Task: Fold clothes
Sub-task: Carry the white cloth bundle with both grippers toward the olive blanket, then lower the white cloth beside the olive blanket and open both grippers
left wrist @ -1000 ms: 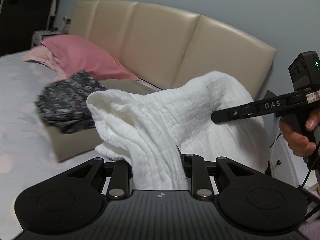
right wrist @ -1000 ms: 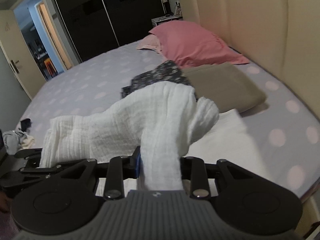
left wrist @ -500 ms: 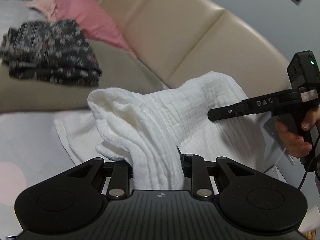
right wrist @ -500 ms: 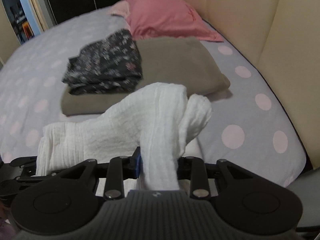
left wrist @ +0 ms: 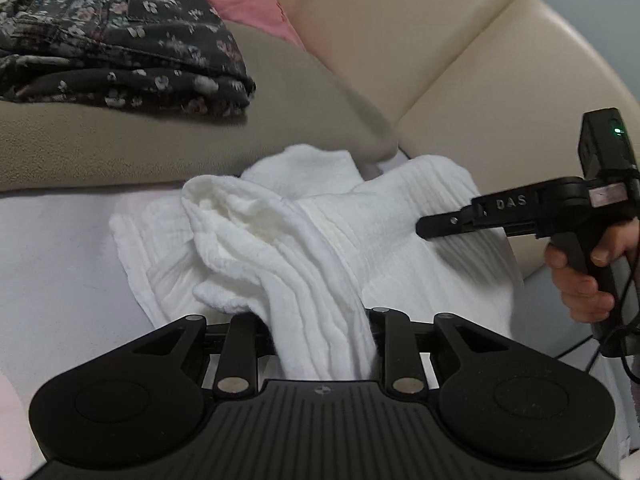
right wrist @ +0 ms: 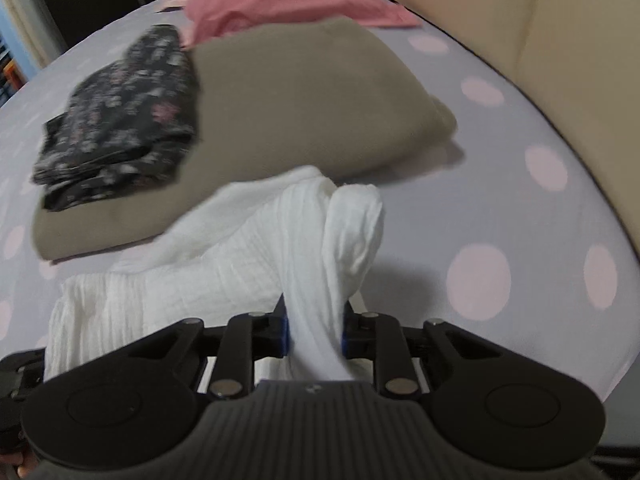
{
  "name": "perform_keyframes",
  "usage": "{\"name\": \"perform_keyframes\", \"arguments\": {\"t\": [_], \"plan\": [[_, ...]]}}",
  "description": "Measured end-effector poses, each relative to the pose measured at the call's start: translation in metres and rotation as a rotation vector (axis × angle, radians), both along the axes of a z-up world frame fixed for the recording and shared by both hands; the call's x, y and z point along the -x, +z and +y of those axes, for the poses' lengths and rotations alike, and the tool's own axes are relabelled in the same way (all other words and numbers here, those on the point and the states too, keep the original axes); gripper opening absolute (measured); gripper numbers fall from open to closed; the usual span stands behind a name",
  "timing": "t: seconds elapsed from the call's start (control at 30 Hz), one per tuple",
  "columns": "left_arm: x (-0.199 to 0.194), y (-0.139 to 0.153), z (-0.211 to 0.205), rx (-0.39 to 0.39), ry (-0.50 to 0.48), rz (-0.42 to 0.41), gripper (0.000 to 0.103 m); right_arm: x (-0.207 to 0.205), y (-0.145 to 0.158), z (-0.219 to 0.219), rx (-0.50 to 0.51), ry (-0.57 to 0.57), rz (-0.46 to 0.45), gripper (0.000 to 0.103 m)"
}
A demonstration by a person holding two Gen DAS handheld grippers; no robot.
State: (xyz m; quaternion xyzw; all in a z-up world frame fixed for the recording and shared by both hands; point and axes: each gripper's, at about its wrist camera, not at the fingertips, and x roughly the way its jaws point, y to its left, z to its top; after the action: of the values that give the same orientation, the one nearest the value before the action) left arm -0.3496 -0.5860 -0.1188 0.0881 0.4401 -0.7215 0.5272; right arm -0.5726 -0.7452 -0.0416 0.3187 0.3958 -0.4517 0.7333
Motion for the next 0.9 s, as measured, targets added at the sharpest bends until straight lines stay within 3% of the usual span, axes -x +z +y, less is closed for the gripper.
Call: {"name": "perform_keyframes", "arguments": {"t": [0.03, 0.1, 0.17, 0.23, 0.33, 0.43, 0.53, 0.63, 0.77, 0.9], "plan": [[-0.002, 0.000, 0.001, 0.001, -0.005, -0.004, 0.027, 0.003, -0.004, 0.000, 0.002, -0.019, -0.015, 0.032], [-0.007, 0.005, 0.003, -0.001, -0.006, -0.016, 0.035, 0.011, -0.007, 0.001, 0.009, -0.066, -0.038, 0.056], [-0.014, 0.015, 0.009, 0.008, -0.009, -0.039, 0.044, 0.020, -0.005, 0.003, 0.023, -0.114, -0.059, 0.058], [-0.019, 0.027, 0.017, 0.019, -0.017, -0.084, 0.046, 0.027, 0.006, 0.009, 0.062, -0.149, -0.072, 0.058], [-0.026, 0.043, 0.032, 0.019, -0.014, -0.161, 0.047, 0.043, 0.030, 0.024, 0.131, -0.224, -0.095, 0.069], [-0.034, 0.060, 0.045, 0.051, 0.013, -0.202, 0.047, 0.062, 0.049, 0.044, 0.177, -0.267, -0.147, 0.068], [-0.035, 0.074, 0.049, 0.105, -0.008, -0.201, 0.047, 0.067, 0.057, 0.071, 0.222, -0.248, -0.146, 0.050], [-0.021, 0.074, 0.045, 0.121, -0.070, -0.206, 0.047, 0.065, 0.052, 0.094, 0.232, -0.216, -0.161, 0.049], [0.007, 0.057, 0.045, 0.107, -0.173, -0.221, 0.047, 0.057, 0.025, 0.097, 0.207, -0.209, -0.141, 0.047], [0.024, 0.031, 0.043, 0.074, -0.215, -0.284, 0.047, 0.062, -0.014, 0.081, 0.152, -0.296, -0.109, 0.048]]}}
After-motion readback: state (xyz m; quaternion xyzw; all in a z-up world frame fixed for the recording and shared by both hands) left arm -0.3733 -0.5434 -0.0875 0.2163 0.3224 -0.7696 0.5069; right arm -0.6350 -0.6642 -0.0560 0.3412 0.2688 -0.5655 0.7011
